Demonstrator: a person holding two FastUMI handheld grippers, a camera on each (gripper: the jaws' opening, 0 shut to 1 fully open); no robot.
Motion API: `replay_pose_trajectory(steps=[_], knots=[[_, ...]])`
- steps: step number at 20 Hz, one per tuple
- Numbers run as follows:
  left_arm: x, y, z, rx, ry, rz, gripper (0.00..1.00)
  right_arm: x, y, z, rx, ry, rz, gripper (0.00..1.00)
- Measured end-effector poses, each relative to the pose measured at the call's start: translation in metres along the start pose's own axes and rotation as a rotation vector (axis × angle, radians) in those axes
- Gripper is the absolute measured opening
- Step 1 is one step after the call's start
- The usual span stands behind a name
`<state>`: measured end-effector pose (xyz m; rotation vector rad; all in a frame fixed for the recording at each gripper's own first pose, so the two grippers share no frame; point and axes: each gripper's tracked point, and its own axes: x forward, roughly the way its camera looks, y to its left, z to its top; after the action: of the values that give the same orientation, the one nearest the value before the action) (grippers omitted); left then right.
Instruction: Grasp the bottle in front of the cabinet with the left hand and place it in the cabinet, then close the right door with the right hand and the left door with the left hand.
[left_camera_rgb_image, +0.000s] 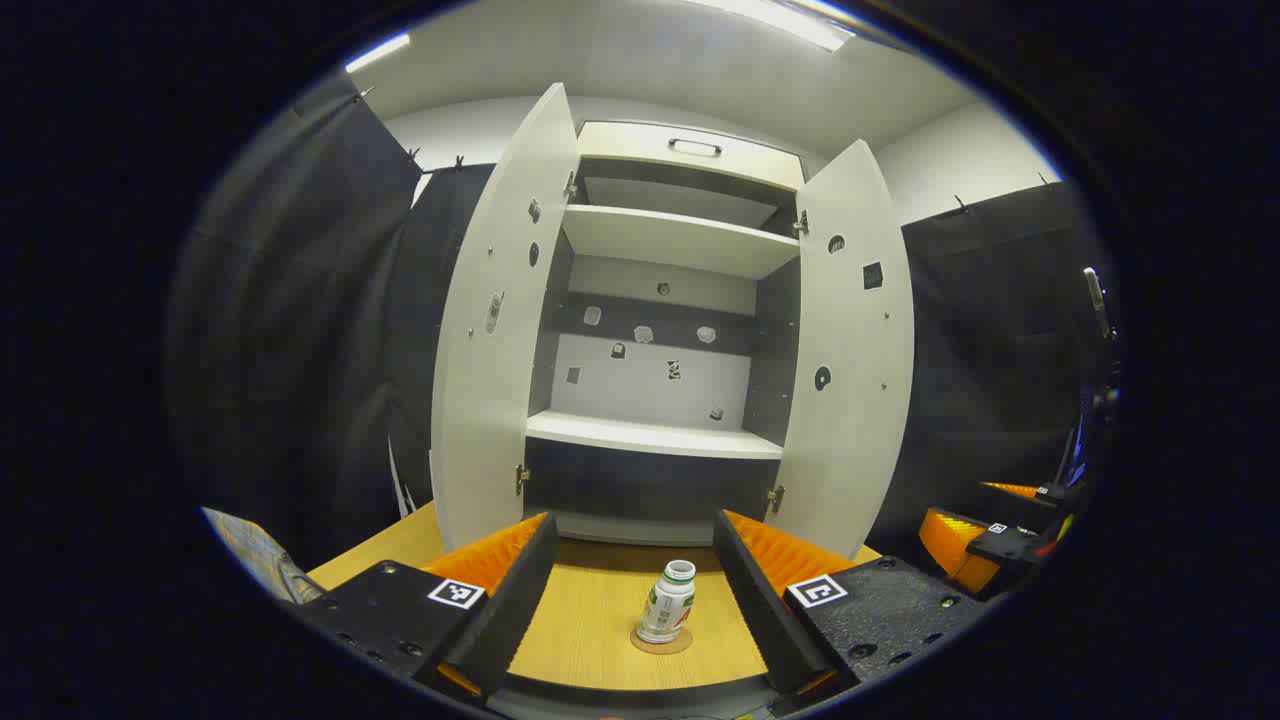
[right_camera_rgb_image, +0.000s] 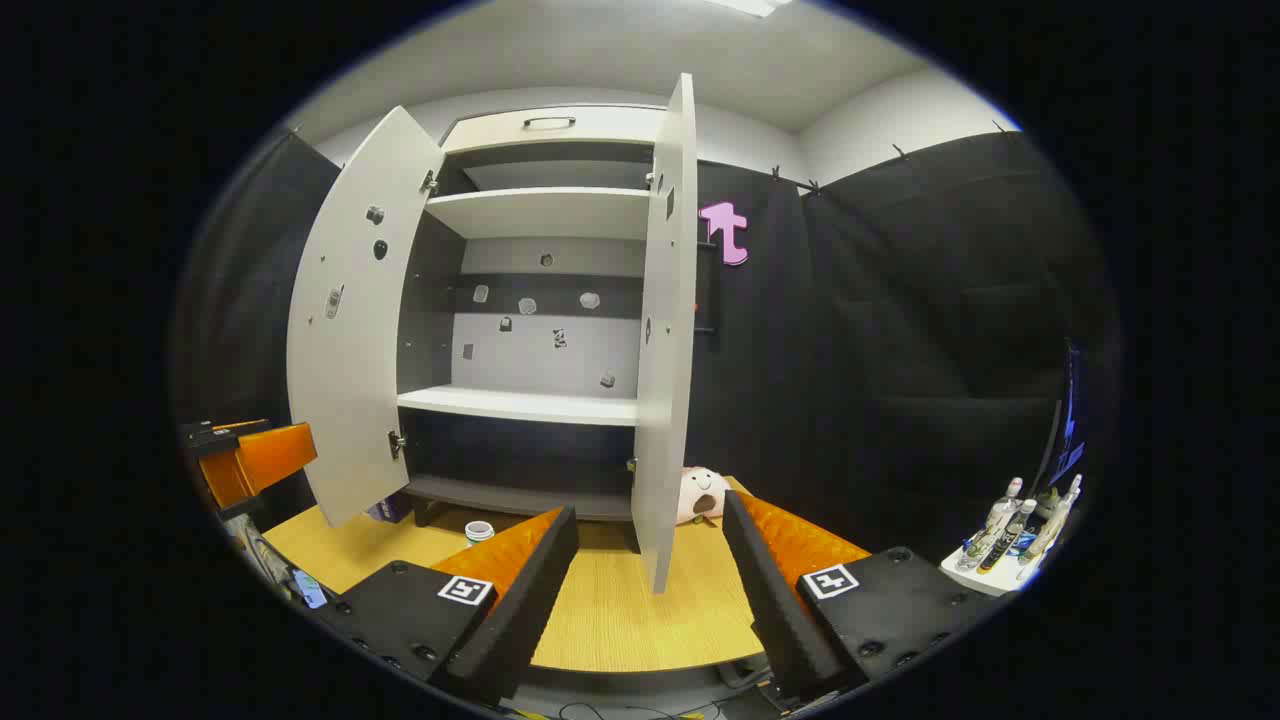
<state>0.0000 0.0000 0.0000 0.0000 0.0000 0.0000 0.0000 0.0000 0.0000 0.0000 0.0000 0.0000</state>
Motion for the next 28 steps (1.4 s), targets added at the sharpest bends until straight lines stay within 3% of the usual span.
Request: replay_pose_trajectory(steps=[13,14,16,18,19,20,28], knots=[[0.010,0.000,0.008,0.029,-0.022,-0.010,0.97,0.009,-0.002,-0.001,0.003,0.014,-0.028,0.96],[0.012,0.001,0.007,0.030,-0.022,-0.007,0.97,0.009,-0.002,-0.001,0.003,0.015,-0.027,0.91],[0.013,0.001,0.004,0.022,-0.015,-0.009,0.92,0.009,-0.002,0.001,-0.001,0.013,-0.027,0.96],[0.015,0.001,0.001,0.015,-0.007,-0.010,0.95,0.009,-0.001,0.001,-0.009,0.013,-0.027,0.96],[0.017,0.000,-0.001,0.014,-0.006,-0.011,0.95,0.009,-0.001,0.001,-0.011,0.014,-0.027,0.91],[0.019,0.000,-0.004,0.017,-0.006,-0.012,0.95,0.009,-0.002,0.001,-0.010,0.014,-0.027,0.97],[0.052,-0.018,-0.048,0.009,0.040,-0.056,0.95,0.011,-0.007,0.004,-0.027,0.007,-0.037,0.97]])
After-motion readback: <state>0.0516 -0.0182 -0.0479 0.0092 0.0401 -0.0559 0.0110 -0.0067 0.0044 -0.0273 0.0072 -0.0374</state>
